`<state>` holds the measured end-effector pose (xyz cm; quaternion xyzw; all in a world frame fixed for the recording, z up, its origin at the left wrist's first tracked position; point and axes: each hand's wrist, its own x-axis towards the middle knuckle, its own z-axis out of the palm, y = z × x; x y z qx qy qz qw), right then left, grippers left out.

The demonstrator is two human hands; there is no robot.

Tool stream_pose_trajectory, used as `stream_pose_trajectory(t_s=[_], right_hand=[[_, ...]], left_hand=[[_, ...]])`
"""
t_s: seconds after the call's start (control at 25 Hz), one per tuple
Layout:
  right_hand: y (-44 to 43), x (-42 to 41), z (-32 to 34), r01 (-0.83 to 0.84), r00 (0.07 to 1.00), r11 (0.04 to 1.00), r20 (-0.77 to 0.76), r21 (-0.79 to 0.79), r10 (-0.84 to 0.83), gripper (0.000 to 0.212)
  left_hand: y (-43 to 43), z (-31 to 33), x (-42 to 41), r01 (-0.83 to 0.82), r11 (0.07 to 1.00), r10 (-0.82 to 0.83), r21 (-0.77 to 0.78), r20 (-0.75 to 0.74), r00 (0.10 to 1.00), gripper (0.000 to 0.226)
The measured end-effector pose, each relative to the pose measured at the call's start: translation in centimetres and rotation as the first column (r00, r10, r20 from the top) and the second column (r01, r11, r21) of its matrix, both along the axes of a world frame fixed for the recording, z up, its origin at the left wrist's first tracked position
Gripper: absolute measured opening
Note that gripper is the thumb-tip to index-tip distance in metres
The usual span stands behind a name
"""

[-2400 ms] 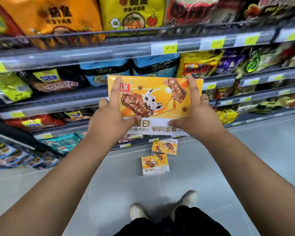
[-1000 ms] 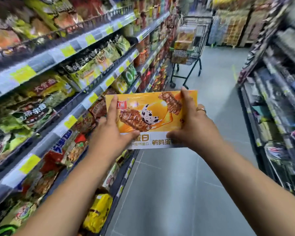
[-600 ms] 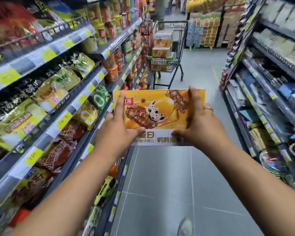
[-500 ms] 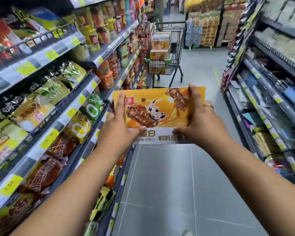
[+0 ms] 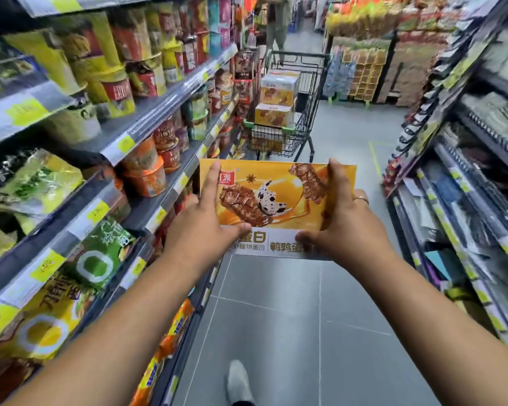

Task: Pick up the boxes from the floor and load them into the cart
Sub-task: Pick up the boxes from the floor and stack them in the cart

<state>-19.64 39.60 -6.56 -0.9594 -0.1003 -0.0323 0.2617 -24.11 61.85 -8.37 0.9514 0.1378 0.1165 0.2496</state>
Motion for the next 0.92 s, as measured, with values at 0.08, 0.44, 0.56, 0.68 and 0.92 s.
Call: stream_pose_trajectory(t_s=[0.08, 0.44, 0.56, 0.68, 0.92], right_hand=[[1.6, 5.3, -0.3, 0.012, 1.000, 1.000, 0.020, 0.002, -0.012, 0.127], [6.0, 28.3, -1.0, 0.123, 0.992, 0.992, -0.031, 0.032, -0.122, 0.127], [6.4, 36.7, -1.7, 0.131, 0.991, 0.991, -0.035, 0.038, -0.130, 0.126], [6.7, 46.0, -2.1, 0.096, 0.995, 0.995, -0.022, 0.007, -0.096, 0.125], [7.2, 62.9, -2.2, 0.016, 0.999, 1.000, -0.044, 0.008, -0.016, 0.120]], left_hand=[[1.7, -0.6, 5.5, 0.014, 1.000, -0.013, -0.007, 0.028, 1.000, 0.120], [6.4, 0.3, 30.2, 0.122, 0.992, -0.122, -0.013, -0.030, 0.992, 0.117], [6.9, -0.7, 38.5, 0.121, 0.992, -0.122, -0.025, -0.024, 0.992, 0.118], [6.8, -1.8, 47.1, 0.081, 0.996, -0.083, -0.046, -0.024, 0.996, 0.119], [7.4, -2.3, 62.6, 0.025, 0.995, -0.029, -0.093, -0.037, 0.999, 0.122]])
